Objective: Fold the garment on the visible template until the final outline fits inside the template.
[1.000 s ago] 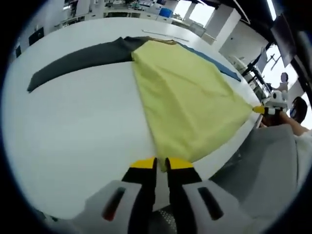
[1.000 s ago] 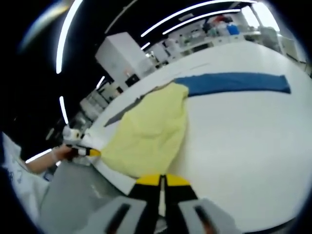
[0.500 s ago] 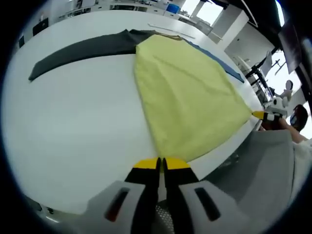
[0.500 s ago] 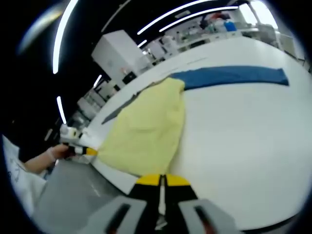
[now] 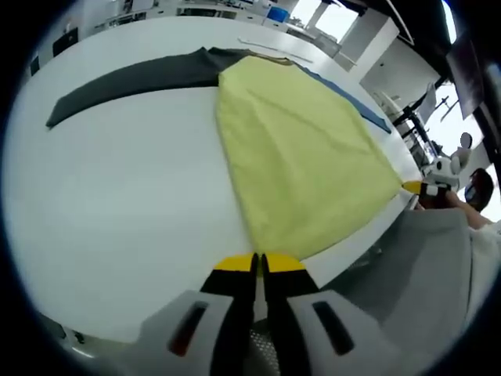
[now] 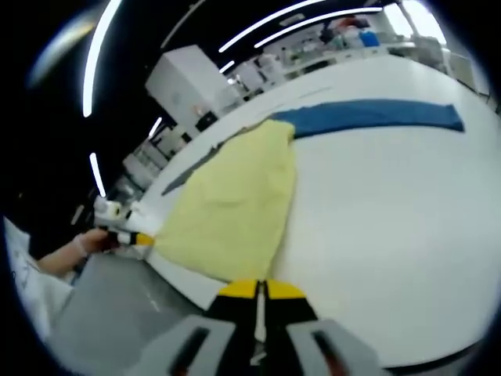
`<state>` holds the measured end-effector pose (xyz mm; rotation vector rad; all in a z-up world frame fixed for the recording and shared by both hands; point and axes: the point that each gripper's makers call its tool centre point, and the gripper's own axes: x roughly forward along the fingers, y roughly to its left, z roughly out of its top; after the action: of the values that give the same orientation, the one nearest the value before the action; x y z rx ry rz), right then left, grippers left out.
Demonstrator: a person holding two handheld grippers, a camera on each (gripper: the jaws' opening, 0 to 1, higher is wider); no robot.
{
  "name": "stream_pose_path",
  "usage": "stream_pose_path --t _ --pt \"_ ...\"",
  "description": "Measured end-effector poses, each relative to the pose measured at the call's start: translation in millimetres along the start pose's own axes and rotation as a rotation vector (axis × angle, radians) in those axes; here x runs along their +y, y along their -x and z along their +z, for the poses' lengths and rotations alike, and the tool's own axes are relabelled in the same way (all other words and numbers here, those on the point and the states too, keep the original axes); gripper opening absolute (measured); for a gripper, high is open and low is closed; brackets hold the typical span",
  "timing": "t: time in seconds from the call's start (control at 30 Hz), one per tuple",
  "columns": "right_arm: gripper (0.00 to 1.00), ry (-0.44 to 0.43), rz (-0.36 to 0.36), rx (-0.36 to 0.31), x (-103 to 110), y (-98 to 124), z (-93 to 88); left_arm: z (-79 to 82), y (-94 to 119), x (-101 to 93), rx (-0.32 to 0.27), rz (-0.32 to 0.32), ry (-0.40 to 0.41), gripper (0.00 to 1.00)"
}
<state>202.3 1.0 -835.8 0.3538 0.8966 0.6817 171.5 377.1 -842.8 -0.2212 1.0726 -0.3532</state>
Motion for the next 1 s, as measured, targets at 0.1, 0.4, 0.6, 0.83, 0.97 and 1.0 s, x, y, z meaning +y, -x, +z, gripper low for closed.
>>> stream_pose_path --t 0.1,0.4,0.6,0.83,0.97,1.0 --pt "0.0 0.002 -0.002 0.013 -1 0 -3.2 -0.1 0 0.7 -0.002 0.001 0.006 0.0" --pt "0.0 -0.005 0.0 0.032 -2 1 -11.7 -0.9 -1 -1.2 -0.019 -0.005 -0.003 0.01" --pt "0.0 0.035 0.022 0.017 1 4 -2.8 2.9 0 -2.3 -0.032 -0.01 -0.039 0.01" --pt "0.13 0.082 0.009 -0.049 -7 12 21.8 30.2 15 -4.8 -0.185 -0.003 -0.153 0.3" --pt "0.3 0.115 0.003 -0.088 -12 16 35.0 42.5 23 -7.5 -0.255 -0.01 -0.208 0.46" --pt "0.41 0.153 0.015 -0.115 -11 16 42.1 45.8 25 -9.2 -0.273 -0.007 -0.22 0.51"
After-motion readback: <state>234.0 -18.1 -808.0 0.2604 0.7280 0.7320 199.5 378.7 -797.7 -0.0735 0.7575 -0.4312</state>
